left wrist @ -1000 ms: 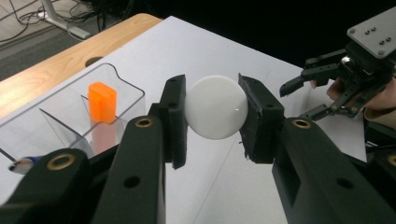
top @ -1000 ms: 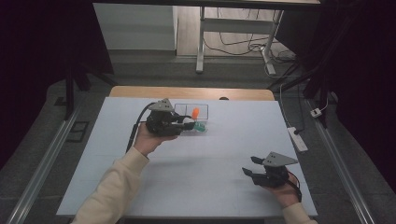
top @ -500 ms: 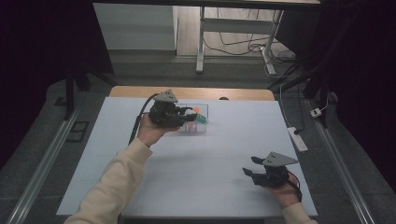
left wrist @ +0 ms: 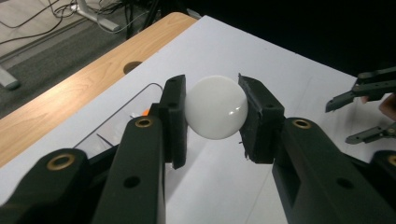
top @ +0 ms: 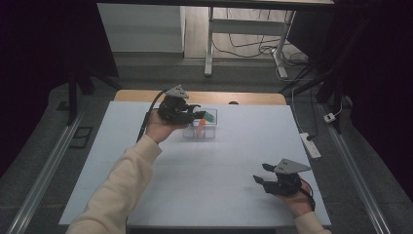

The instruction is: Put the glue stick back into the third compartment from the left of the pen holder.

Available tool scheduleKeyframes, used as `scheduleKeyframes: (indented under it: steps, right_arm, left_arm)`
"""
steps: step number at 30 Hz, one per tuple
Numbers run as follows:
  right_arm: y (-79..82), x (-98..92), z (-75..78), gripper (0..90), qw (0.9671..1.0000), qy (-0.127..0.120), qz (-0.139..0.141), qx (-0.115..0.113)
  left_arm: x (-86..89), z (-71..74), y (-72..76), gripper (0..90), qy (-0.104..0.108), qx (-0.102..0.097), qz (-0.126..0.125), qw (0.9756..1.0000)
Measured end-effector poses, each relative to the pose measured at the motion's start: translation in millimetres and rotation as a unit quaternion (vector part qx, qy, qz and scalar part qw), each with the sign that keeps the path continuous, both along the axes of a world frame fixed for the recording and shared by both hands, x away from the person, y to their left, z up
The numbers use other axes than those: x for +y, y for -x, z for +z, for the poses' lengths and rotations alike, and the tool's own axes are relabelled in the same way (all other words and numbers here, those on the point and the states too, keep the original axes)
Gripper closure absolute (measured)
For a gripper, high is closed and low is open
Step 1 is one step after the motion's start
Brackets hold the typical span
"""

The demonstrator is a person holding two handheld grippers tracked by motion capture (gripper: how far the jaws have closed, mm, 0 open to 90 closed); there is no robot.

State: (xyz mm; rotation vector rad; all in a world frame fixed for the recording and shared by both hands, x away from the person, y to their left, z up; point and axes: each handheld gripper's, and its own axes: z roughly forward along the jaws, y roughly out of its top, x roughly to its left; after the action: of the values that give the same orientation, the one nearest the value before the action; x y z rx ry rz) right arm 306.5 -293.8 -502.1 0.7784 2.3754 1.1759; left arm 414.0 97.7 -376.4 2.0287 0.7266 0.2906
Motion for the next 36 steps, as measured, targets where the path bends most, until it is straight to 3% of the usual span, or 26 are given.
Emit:
scheduleKeyframes:
  steps: [8, 17, 25, 36]
  right_arm:
    - [-0.3, -0.9, -0.1, 39.8, 1.0000, -0.004, -0.002, 0.001]
    - [-0.8, -1.2, -0.3, 39.6, 1.0000, -0.003, -0.002, 0.001]
    - [-1.2, -1.6, -1.2, 39.5, 1.0000, -0.005, -0.003, 0.004]
    - [-1.0, -3.4, -1.7, 39.5, 1.0000, -0.005, -0.004, 0.007]
  left_arm:
    - [-0.6, -2.0, -13.2, 64.5, -0.006, 0.007, 0.012, 0.9999]
    - [-3.7, 0.6, -35.1, 64.4, -0.028, 0.018, 0.030, 0.9990]
    - [-18.0, -5.1, -53.6, 64.4, -0.055, 0.026, 0.037, 0.9975]
    - [-27.0, -13.7, -63.7, 64.2, -0.077, 0.041, 0.037, 0.9955]
